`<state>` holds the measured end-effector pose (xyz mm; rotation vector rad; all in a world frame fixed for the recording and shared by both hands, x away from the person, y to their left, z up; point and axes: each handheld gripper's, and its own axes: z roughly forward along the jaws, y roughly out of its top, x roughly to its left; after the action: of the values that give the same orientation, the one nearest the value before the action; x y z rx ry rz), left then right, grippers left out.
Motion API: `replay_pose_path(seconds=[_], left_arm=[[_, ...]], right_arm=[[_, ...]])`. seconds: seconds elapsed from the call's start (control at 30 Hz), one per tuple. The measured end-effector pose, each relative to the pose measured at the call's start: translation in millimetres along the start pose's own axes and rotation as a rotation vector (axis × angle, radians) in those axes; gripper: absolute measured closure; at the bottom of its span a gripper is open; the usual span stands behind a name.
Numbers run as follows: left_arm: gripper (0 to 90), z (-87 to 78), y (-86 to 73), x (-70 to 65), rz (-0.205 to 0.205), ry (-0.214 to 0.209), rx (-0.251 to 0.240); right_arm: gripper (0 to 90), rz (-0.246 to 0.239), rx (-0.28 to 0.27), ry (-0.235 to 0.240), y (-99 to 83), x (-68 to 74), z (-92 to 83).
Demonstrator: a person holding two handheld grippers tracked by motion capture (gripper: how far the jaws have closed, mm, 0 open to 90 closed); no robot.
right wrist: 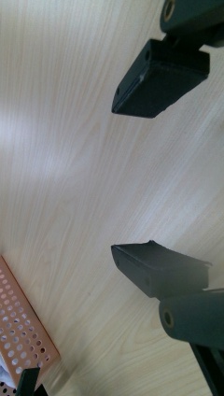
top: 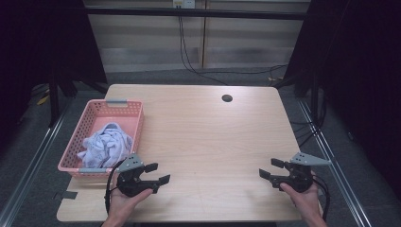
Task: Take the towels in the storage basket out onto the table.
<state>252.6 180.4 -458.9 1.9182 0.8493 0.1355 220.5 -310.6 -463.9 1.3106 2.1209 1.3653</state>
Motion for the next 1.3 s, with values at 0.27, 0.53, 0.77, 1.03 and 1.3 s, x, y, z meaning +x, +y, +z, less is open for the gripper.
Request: replay_pose_path(seconds=[0.27, 0.53, 0.77, 1.03, 1.3], left_arm=[[31.2, 0.6, 0.4, 0.4, 0.000, 0.012, 0.008], [33.8, -1.4, 2.6, -4.1, 0.011, 0.004, 0.046], [29.6, -23.8, 20.1, -8.5, 0.042, 0.010, 0.011], [24.2, -52.7, 49.6, 17.5, 0.065, 0.130, 0.081], [20.4, -72.4, 55.9, 56.4, -0.029, 0.166, 0.099]], right_arm=[[26.8, -0.002, 0.000, 0.013, -0.1, -0.4, -0.2], [26.8, -0.025, 0.001, 0.018, -0.6, 4.2, -1.9], [26.8, -0.035, 0.003, 0.029, 0.1, 7.6, -0.1], [26.8, -0.048, 0.013, 0.021, 0.9, 7.2, 2.5], [26.8, -0.047, 0.019, 0.018, 0.9, 8.1, 3.9]])
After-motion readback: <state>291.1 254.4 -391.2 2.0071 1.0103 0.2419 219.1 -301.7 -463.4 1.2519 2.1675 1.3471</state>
